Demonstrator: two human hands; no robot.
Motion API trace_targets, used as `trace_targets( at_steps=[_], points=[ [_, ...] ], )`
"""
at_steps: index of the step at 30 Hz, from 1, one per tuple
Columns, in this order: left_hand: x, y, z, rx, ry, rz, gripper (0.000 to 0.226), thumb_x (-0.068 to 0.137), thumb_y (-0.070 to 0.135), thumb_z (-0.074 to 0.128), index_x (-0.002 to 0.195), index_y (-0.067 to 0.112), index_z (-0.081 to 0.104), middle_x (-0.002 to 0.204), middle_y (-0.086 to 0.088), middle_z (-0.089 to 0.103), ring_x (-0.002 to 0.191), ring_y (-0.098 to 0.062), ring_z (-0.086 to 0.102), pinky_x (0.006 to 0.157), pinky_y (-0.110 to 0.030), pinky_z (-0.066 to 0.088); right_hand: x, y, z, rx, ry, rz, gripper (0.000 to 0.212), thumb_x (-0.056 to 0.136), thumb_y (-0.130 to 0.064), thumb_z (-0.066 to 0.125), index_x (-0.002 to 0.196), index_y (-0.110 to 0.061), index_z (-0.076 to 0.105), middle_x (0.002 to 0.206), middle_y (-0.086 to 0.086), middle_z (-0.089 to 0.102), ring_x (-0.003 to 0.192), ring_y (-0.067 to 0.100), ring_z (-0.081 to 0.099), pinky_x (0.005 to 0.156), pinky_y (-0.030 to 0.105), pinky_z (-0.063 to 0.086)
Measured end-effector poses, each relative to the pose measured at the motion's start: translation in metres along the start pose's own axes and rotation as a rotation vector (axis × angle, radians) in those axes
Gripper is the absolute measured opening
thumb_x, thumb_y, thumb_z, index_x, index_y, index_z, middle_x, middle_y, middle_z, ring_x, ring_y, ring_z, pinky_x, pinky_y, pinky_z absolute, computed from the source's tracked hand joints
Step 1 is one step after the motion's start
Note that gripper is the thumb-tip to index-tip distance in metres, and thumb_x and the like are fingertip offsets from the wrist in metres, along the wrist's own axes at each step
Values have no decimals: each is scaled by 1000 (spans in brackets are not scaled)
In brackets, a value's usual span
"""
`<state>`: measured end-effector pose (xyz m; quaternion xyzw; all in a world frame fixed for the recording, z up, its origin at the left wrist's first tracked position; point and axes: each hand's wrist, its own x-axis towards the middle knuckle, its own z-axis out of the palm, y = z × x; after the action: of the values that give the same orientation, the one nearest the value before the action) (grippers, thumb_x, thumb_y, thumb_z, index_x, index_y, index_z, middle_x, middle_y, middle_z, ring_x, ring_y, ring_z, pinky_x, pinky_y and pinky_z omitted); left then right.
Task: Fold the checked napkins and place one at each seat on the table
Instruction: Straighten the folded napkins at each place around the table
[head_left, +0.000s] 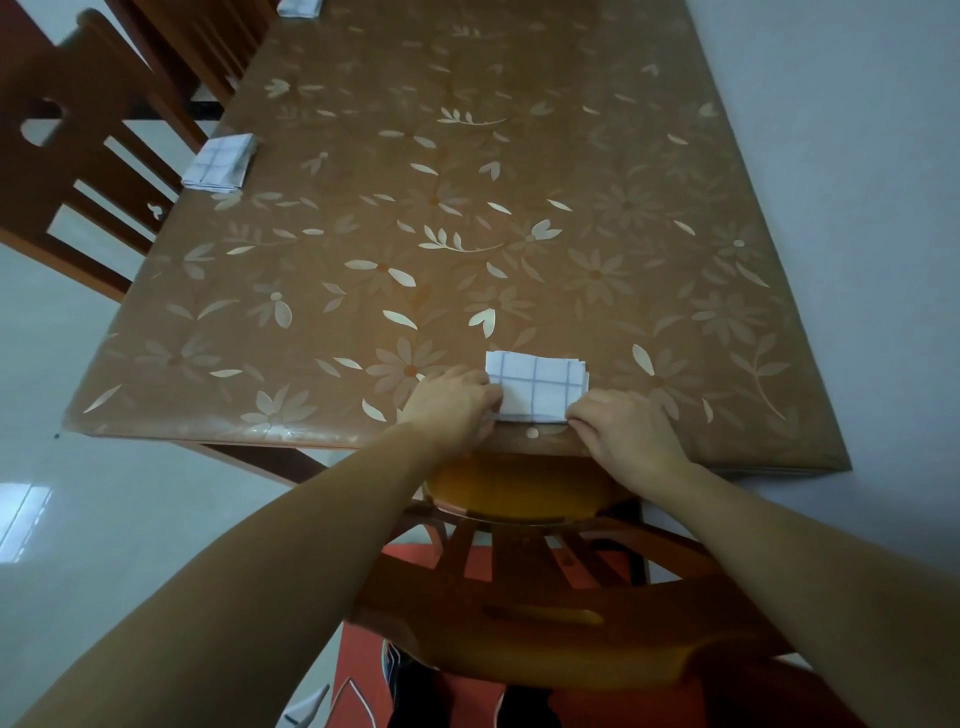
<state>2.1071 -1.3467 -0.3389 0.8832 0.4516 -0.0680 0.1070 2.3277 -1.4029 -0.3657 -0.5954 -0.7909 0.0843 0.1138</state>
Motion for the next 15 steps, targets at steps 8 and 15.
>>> trace_targets(
  at_steps=[8, 15],
  points=[
    [-7, 2, -5, 64, -43, 49, 28, 98, 29, 44, 111, 16, 66, 112, -3, 64, 106, -22, 54, 80, -29, 40, -1, -2, 2, 36, -103, -39, 12, 92, -17, 60, 86, -12, 70, 85, 5, 68, 79, 28, 63, 64, 45, 52],
    [-16, 6, -2, 116, -114, 108, 27, 96, 31, 48, 111, 15, 65, 111, -3, 64, 106, -21, 54, 85, -30, 41, -13, -11, -4, -33, -162, -44, 15, 94, -22, 58, 86, -13, 67, 85, 2, 64, 80, 24, 59, 65, 36, 47]
  ],
)
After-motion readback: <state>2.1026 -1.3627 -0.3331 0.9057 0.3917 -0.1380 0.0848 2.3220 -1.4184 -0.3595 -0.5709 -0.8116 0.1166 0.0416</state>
